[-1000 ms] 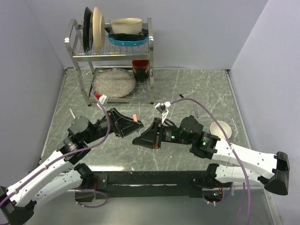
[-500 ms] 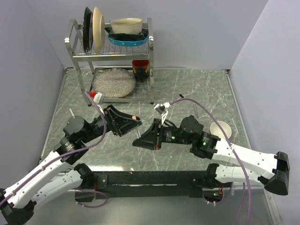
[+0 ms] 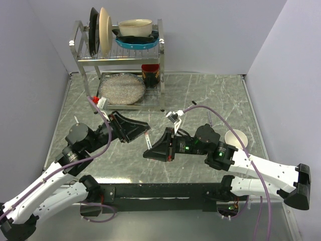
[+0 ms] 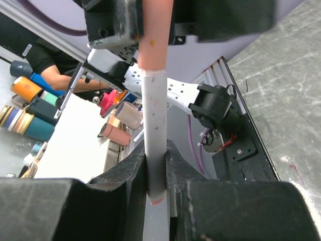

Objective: Insert the pens into the pen caps

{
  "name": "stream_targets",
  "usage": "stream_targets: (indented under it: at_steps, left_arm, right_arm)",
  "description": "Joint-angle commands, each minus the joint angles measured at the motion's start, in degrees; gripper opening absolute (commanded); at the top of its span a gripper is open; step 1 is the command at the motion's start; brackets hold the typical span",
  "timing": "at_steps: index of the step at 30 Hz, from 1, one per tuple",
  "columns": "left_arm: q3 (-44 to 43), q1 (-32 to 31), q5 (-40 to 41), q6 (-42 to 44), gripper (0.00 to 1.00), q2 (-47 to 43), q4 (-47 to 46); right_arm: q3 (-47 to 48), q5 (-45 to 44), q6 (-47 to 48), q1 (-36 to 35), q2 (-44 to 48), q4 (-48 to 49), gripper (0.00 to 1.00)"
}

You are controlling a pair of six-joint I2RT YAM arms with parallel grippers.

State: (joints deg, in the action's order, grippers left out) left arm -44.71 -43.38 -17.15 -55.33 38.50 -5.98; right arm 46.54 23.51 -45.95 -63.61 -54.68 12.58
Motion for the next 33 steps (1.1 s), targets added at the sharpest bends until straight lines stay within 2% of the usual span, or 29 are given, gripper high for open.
stream_targets:
  at_steps: [1,2,4,5,10,14,18,23,33]
  left_arm:
    - [-1.43,-0.04,0.63,0.4,0.45,-0.53,-1.84]
    - [-1.35,-0.04,0.01,0.31,0.32,-0.27,-2.28]
    - [-0.91,-0.04,-1.48,-0.21,0.18,0.52,-3.94]
    - [-0.65,-0.04,-3.23,-0.65,0.01,0.87,-4.56]
    - [4.1,-0.04,-7.9,-5.75,0.01,2.1,-10.63]
    - [5.94,-0.13,-8.17,-5.67,0.01,1.23,-9.49]
    - [7.79,-0.13,-8.87,-7.15,0.01,-0.35,-10.54]
    - [8.32,-0.13,-8.43,-8.04,0.01,-0.71,-8.0]
    - [11.04,-2.14,-8.25,-9.62,0.01,-0.53,-9.14]
  right_arm:
    - [1.62,1.45,0.87,-0.28,1.24,1.66,0.0]
    - [1.62,1.45,0.95,-0.28,1.24,2.01,0.0]
    - [1.88,0.76,1.22,-0.28,1.41,2.45,0.0]
    - [2.06,0.49,1.3,-0.28,1.67,2.89,0.0]
    - [4.86,-1.97,2.53,0.33,1.41,2.19,0.0]
    - [8.47,-3.73,3.33,1.74,0.1,-2.29,0.0]
    - [8.21,-4.87,3.32,3.93,0.62,0.78,0.0]
    - [10.76,-5.32,6.05,6.13,-0.78,-1.41,0.0]
    - [14.0,-6.72,7.9,7.62,-2.98,-0.71,0.0]
